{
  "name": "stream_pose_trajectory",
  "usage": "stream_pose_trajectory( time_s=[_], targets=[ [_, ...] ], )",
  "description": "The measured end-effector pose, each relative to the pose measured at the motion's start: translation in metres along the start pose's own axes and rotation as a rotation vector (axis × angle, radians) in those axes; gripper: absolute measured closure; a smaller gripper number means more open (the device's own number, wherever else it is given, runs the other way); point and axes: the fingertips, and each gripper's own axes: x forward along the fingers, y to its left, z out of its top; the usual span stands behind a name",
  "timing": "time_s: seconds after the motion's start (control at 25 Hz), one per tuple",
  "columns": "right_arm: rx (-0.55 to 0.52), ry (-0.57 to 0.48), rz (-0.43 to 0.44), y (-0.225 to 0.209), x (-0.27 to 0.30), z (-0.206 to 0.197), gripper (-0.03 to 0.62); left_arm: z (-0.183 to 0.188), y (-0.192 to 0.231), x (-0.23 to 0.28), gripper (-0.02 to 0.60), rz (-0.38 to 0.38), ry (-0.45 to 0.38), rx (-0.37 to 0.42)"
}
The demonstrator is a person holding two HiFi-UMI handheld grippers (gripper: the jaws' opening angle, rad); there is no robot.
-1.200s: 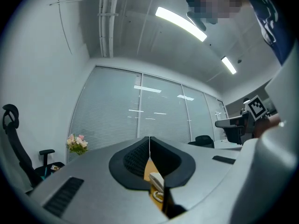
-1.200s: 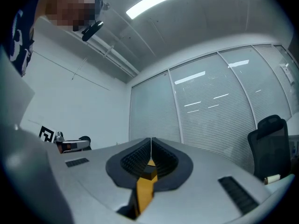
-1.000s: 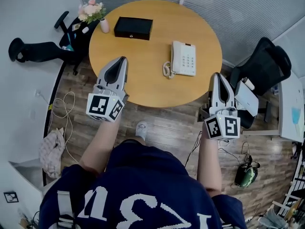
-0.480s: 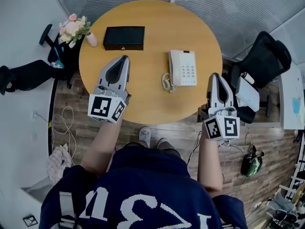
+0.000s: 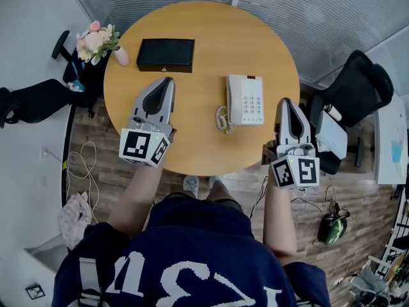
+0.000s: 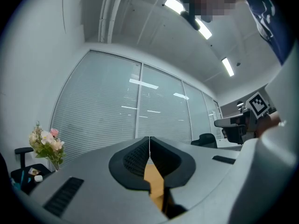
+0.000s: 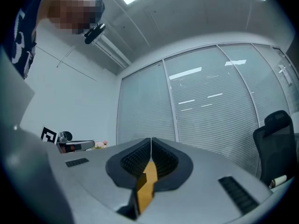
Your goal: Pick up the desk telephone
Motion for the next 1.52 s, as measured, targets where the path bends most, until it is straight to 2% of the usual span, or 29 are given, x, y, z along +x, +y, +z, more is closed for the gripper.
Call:
stream_pose_trajectory(
  time_s=[0.76, 1.08, 1.52],
  targets=[
    [0.030, -0.010, 0.227, -0.073, 0.098, 0.001, 0.565, -0.001, -0.005, 0.076, 0.563, 0.215, -0.003, 0.064],
    [0.047, 0.011, 0.224, -0.083, 0.110, -0.014, 0.565, -0.008, -0.009, 0.086, 0.563, 0.233, 0.018, 0.065],
    [0.019, -0.003, 0.156, -0.088, 0.117, -0.009, 0.565, -0.009, 0.003, 0.099, 0.563, 0.180, 0.002, 0.060]
  ],
)
